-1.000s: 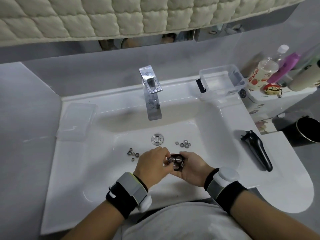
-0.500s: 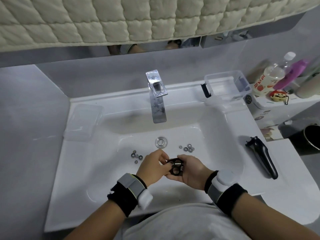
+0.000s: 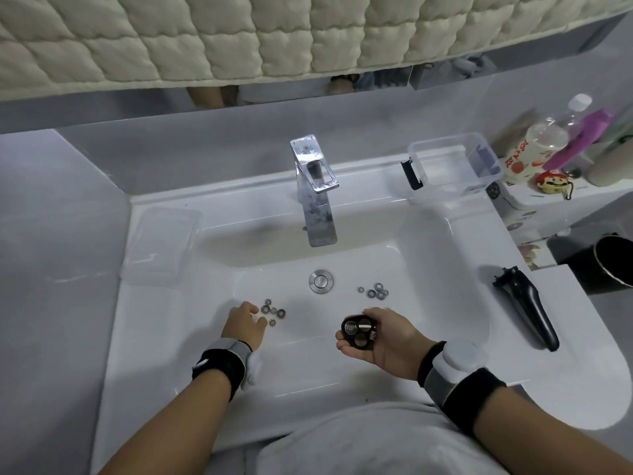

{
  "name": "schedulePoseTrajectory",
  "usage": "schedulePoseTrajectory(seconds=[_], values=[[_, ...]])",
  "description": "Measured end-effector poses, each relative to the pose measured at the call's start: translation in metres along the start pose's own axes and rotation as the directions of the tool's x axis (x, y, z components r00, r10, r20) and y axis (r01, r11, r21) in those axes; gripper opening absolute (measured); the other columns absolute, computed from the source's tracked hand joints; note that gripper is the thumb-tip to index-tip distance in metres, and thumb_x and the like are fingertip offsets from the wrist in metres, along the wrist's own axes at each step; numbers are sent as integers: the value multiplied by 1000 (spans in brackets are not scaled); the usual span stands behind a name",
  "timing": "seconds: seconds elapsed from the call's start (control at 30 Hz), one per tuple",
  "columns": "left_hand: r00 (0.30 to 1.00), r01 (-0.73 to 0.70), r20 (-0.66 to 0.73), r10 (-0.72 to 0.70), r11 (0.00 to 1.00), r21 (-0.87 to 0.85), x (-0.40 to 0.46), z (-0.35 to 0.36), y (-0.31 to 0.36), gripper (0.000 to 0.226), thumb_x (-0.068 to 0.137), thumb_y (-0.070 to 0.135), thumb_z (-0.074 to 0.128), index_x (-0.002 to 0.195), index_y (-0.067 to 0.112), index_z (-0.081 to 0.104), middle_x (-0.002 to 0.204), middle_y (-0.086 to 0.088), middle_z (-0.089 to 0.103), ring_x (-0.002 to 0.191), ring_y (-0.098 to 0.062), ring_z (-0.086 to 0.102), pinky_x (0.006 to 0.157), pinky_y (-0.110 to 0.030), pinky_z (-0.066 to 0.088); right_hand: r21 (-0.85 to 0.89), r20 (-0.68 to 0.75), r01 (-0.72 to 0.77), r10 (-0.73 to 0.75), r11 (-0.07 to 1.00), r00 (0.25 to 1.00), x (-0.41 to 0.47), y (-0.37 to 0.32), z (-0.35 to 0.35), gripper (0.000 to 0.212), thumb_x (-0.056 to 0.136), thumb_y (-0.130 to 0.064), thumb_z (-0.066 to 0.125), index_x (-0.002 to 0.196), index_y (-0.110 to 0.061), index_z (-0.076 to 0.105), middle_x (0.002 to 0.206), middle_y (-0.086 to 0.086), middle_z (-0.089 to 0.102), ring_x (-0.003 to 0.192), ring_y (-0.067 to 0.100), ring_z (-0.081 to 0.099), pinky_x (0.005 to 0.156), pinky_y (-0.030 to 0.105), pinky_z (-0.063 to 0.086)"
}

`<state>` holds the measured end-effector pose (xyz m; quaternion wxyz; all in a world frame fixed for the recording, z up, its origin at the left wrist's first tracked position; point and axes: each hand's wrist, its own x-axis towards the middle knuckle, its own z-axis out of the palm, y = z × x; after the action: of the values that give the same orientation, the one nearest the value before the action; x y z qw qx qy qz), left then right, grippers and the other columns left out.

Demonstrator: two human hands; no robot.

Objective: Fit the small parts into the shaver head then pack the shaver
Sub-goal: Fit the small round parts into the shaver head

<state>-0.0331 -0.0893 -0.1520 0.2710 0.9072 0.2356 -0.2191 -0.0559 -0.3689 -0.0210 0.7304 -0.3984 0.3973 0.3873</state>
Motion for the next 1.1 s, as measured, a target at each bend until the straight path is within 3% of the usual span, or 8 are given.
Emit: schedulePoseTrajectory(seconds=[0.2,0.37,0.47,0.67,0.8,0.97,1.1], values=[[969,-239,106,221,948,211,23,8,0,21,97,24,48,115,19,59,119,-9,46,74,-18,51,70,-24,39,27,-42,4,-3,1000,999,5,1,-5,37,107,-23,38,110,8,57,98,31,66,84,42,67,86,48,57],[965,-260,100,243,933,247,29,12,1,25,97,24,48,118,17,58,119,-9,46,76,-21,54,73,-26,42,43,-55,-9,12,999,998,9,2,-7,42,108,-27,38,104,8,61,92,29,70,81,41,69,75,43,63],[974,-227,69,217,944,239,28,11,0,19,95,21,49,110,15,59,116,-10,49,78,-28,58,72,-29,43,56,-57,-16,20,998,998,11,3,-8,42,107,-28,39,104,8,60,94,30,70,83,42,70,73,43,64],[995,-86,60,79,987,136,21,10,-3,20,90,15,58,110,10,58,114,-13,61,97,-30,60,79,-30,44,69,-44,-22,25,997,999,12,2,-6,36,106,-24,40,112,8,56,96,31,68,83,43,69,68,44,64],[992,-48,119,31,989,143,7,-1,-3,19,90,16,60,107,9,65,113,-10,68,107,-29,62,90,-31,49,74,-32,-24,26,997,999,12,-1,-6,37,106,-24,40,107,8,57,99,33,67,86,44,68,75,46,63],[970,-231,46,240,961,-149,-36,-30,38,5,84,22,69,87,18,69,85,2,72,80,-23,66,72,-28,50,47,32,-49,48,998,998,13,-4,-6,41,106,-25,37,111,10,58,95,30,69,84,42,69,80,46,62],[900,-395,68,431,871,-292,-79,-49,83,4,83,29,69,80,29,73,82,13,73,75,-7,66,71,-17,50,39,76,-60,57,997,995,12,-5,-3,41,106,-26,37,114,9,57,100,31,67,89,44,67,79,47,61]])
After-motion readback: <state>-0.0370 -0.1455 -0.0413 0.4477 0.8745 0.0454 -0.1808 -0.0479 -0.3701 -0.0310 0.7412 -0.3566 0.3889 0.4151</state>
